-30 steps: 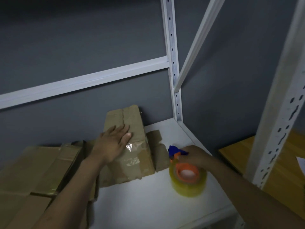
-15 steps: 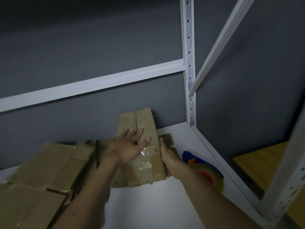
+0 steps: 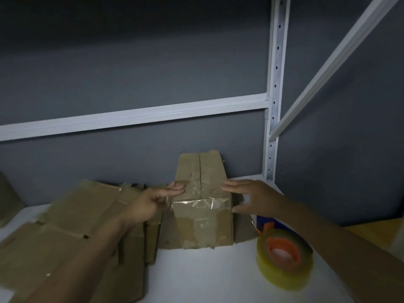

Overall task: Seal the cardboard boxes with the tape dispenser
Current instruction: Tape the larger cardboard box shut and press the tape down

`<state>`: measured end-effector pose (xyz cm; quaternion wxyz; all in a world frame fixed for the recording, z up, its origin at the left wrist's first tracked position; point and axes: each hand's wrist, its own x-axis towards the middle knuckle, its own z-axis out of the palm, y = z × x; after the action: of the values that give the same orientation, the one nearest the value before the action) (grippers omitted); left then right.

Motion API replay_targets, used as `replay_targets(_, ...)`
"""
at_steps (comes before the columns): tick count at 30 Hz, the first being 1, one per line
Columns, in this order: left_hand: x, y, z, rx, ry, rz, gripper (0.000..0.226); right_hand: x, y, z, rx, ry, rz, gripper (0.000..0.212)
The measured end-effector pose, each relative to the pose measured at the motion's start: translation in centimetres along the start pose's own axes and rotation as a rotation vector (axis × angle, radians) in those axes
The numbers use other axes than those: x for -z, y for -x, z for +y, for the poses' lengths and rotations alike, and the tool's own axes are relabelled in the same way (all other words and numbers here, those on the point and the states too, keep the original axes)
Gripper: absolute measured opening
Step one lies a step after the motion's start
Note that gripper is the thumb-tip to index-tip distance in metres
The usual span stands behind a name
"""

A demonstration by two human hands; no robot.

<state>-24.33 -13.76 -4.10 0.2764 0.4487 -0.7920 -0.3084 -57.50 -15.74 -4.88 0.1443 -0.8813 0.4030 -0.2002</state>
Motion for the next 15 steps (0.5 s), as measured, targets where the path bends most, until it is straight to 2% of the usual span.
replay_targets(2, 1.4, -0.2, 0.2, 0.016, -0.188, -0.103, 0.069, -0.3, -0.6, 0.0, 0.045, 0.044, 0.042, 0.058)
replay_targets(4, 1.5, -0.7, 0.2, -0.033, -0.265, -0.081, 0.067, -0.5, -0.9, 0.1, 0.073, 0.041, 0.094, 0.056)
replay_targets(11, -1.5, -0.6, -1.9, -0.094, -0.111, 0.213, 0.051, -2.8, -1.2, -0.8, -0.004, 0.05, 0.195, 0.055)
replay_targets(13, -1.9, -0.6, -1.9, -0.091, -0.083, 0.203, 0.055, -3.1, -1.2, -0.8, -0.025, 0.052, 0.207, 0.056)
replay_targets(15, -1.3, -0.4, -1.6, -0.096, -0.077, 0.107, 0.068, -3.0, -1.1, -0.8, -0.034, 0.064, 0.187, 0.058)
